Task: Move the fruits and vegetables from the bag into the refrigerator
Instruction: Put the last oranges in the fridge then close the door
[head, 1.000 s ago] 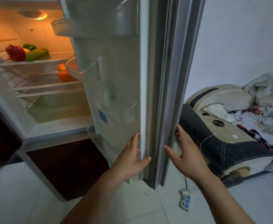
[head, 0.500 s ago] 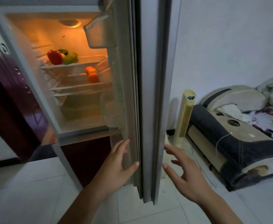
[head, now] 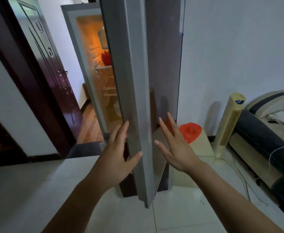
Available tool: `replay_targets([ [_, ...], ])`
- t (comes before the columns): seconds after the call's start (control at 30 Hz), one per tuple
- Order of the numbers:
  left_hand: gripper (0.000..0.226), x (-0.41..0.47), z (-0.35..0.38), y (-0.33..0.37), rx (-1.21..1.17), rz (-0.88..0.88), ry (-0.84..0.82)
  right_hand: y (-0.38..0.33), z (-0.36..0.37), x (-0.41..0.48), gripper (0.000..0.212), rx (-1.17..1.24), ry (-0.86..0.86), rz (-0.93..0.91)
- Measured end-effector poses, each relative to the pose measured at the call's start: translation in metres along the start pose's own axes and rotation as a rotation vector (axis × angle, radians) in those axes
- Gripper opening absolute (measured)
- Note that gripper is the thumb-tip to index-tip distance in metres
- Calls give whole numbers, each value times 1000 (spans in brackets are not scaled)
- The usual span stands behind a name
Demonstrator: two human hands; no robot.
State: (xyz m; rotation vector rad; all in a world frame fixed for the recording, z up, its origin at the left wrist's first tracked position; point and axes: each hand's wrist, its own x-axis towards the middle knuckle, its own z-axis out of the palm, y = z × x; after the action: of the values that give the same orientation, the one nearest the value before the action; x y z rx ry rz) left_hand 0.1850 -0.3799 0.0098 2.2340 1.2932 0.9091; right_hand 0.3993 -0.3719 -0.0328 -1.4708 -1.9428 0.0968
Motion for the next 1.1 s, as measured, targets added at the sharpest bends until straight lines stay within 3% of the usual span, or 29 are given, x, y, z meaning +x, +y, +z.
replay_targets([
  [0.2,100,39,-15,-65,-32,-94,194,-3,59,88,71,1,73,-130],
  [0.4,102,91,-47,-130,-87,-134,312,-3,120,169,70,14,30,-212],
  [0.6,96,153,-66,-169,439,-57,566,12,147,240,66,-10,23,-290],
  [0.9,89,272,-52,-247,639,-1,279,43,173,335,70,-170,82,-199],
  [1.1,108,330,-43,-294,748,21,285,56,185,374,83,-363,125,-179],
])
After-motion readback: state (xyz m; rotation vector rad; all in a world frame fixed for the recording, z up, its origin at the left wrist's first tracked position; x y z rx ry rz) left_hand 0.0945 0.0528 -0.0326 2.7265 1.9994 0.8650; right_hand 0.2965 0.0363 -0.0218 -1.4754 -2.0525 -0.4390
